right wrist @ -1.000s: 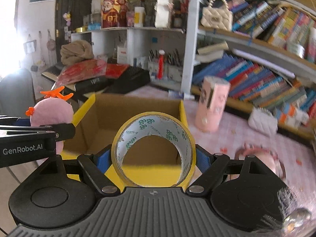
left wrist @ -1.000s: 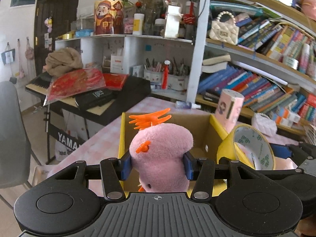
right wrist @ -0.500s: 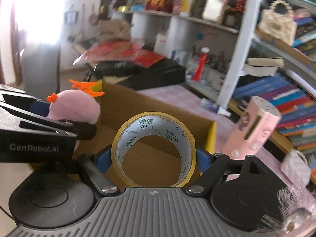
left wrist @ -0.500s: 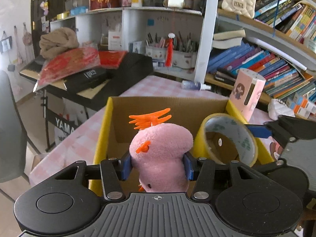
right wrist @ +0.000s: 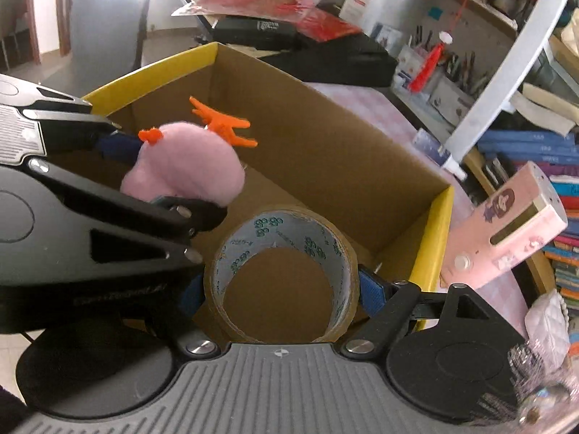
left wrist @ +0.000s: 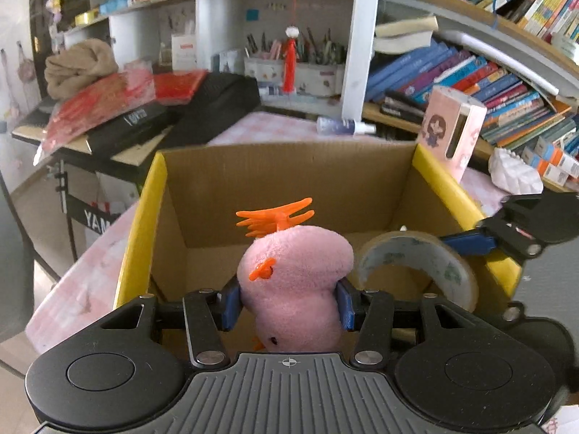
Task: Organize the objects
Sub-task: 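Open the left tool dropping the chick while the right tool releases the tape into the box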
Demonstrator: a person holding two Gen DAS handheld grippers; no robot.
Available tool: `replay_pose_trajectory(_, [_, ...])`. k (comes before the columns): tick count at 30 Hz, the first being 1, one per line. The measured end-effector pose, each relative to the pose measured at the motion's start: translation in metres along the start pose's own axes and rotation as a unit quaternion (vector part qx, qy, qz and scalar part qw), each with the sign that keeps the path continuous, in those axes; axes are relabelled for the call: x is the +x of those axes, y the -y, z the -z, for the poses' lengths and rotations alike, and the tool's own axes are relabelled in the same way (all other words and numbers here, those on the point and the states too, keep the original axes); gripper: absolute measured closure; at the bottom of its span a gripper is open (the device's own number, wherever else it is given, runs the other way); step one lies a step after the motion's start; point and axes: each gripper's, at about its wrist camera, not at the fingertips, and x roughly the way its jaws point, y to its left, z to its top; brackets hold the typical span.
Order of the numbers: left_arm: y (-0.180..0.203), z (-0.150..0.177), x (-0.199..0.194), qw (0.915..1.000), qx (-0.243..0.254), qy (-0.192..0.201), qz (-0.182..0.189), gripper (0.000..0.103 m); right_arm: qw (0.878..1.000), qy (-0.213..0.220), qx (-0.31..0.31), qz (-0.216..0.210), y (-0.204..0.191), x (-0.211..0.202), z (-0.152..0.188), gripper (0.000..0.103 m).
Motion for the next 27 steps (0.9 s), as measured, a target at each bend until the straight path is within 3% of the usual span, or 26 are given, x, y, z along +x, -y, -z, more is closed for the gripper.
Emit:
replay_pose_trajectory(7, [0.003, -0.007, 0.008, 0.9997, 0.017, -0.005, 0.016, 0.053, 0.999, -0.011, 0.044, 0.024, 0.0, -0.008, 0.012, 0.021])
replay_pose_trajectory(16, [0.003, -0.009, 0.011, 0.9994, 0.02, -0.015, 0.023, 0.051, 0.999, -0.017, 0.046, 0.019, 0.002, -0.004, 0.007, 0.021])
replay_pose_trajectory(24, [0.005, -0.007, 0.003, 0.9994, 0.021, -0.005, 0.027, 0.037, 0.999, 0.004, 0.039, 0.029, 0.003, -0.006, 0.006, 0.02])
replay_pose_trajectory(27, [0.004, -0.008, -0.009, 0.9994, 0.014, 0.009, 0.029, 0.027, 0.998, 0.02, 0.044, 0.039, 0.004, -0.01, 0.008, 0.019])
